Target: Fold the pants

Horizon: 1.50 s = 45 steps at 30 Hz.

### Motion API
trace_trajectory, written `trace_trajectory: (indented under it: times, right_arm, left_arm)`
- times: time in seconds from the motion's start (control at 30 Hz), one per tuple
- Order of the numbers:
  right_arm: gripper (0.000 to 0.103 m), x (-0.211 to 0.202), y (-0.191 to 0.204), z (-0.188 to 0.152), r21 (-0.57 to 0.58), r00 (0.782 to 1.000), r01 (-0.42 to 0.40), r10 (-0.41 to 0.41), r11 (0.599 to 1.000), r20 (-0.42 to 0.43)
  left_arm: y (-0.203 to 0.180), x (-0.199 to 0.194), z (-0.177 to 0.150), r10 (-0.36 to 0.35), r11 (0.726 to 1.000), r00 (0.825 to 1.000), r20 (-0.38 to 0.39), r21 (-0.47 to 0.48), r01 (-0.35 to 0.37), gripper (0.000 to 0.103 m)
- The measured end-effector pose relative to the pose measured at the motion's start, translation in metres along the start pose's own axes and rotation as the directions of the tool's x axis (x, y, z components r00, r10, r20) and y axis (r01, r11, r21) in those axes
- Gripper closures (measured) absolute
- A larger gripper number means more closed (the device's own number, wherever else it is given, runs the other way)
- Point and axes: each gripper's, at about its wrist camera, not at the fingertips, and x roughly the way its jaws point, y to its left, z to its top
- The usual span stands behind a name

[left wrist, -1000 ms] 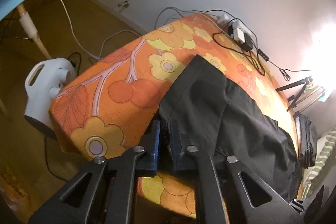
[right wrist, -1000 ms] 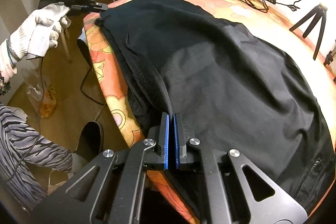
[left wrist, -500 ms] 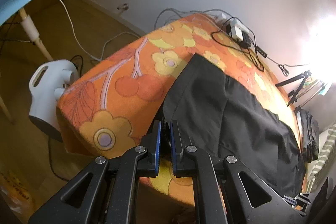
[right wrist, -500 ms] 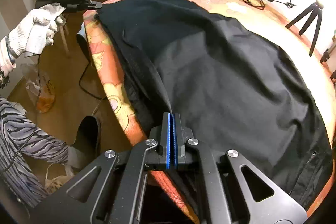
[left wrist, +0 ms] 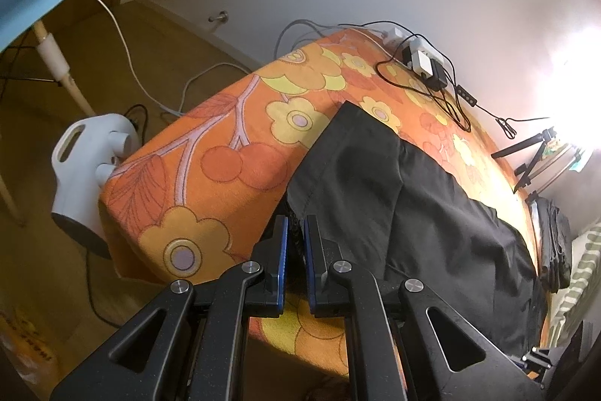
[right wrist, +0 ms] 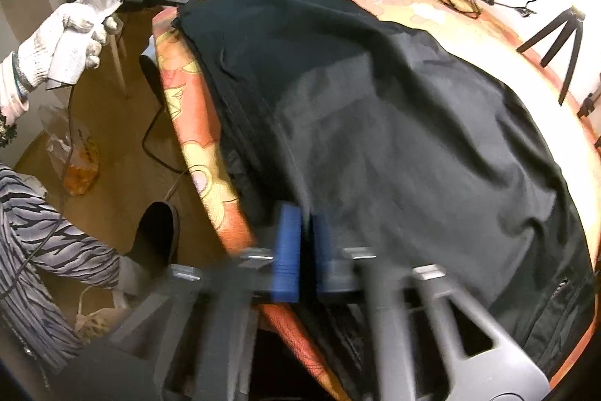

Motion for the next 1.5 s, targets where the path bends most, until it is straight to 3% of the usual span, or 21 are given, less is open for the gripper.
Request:
trace_trajectory:
  times: [0.2, 0.5, 0.63, 0.7, 0.77, 0.93, 1.03, 1.1, 1.17, 1.27, 1.37, 1.5]
  right_arm:
    - [0.1, -0.016, -0.008, -0.003, 0.005, 0.999, 0.008, -0.008, 1.0, 0.032]
    - [0.099, -0.007, -0.002, -0.009, -0.025, 1.0, -0.004, 0.004, 1.0, -0.002]
    - [0.09, -0.02, -0.016, -0.017, 0.035, 0.999, -0.033, 0.033, 0.999, -0.001]
    - [0.077, -0.033, -0.025, -0.024, 0.072, 1.0, -0.027, 0.026, 0.997, 0.015]
    - [0.071, -0.05, -0.038, -0.032, 0.126, 0.999, -0.028, 0.023, 0.992, 0.043]
    - [0.069, -0.096, -0.079, -0.062, 0.269, 0.992, 0.049, -0.077, 0.962, 0.096]
    - [0.068, -0.122, -0.112, -0.093, 0.409, 0.981, 0.088, -0.151, 0.908, 0.122]
    - [0.068, -0.137, -0.134, -0.116, 0.509, 0.972, 0.097, -0.191, 0.855, 0.135]
    - [0.068, -0.151, -0.156, -0.144, 0.607, 0.964, 0.088, -0.22, 0.79, 0.146]
    - [0.062, -0.161, -0.176, -0.179, 0.7, 0.956, 0.092, -0.26, 0.708, 0.138]
    - [0.059, -0.162, -0.19, -0.204, 0.763, 0.958, 0.069, -0.257, 0.643, 0.13]
    - [0.057, -0.156, -0.195, -0.219, 0.798, 0.966, 0.02, -0.218, 0.602, 0.14]
  left_arm:
    - [-0.001, -0.006, -0.003, -0.027, 1.0, 1.0, -0.002, -0.006, 0.027, 0.096]
    - [0.003, -0.007, -0.007, 0.069, 0.997, 0.997, -0.018, 0.035, -0.068, 0.094]
    - [0.001, -0.016, -0.005, 0.088, 0.995, 0.996, 0.006, 0.054, -0.088, 0.092]
    - [-0.003, -0.02, -0.004, 0.088, 0.994, 0.996, 0.017, 0.065, -0.089, 0.092]
    - [-0.013, -0.025, -0.003, 0.079, 0.992, 0.996, 0.032, 0.096, -0.081, 0.092]
    - [-0.051, -0.033, -0.01, -0.002, 0.986, 0.999, 0.037, 0.168, -0.004, 0.092]
    - [-0.085, -0.033, -0.022, -0.075, 0.974, 0.997, 0.005, 0.214, 0.073, 0.092]
    - [-0.113, -0.03, -0.034, -0.126, 0.959, 0.992, -0.028, 0.253, 0.129, 0.091]
    - [-0.144, -0.028, -0.05, -0.167, 0.936, 0.984, -0.065, 0.304, 0.179, 0.077]
    - [-0.182, -0.026, -0.073, -0.221, 0.899, 0.967, -0.126, 0.359, 0.252, 0.077]
    - [-0.227, -0.026, -0.104, -0.278, 0.843, 0.939, -0.202, 0.419, 0.339, 0.077]
    - [-0.283, -0.027, -0.15, -0.325, 0.747, 0.898, -0.297, 0.502, 0.436, 0.075]
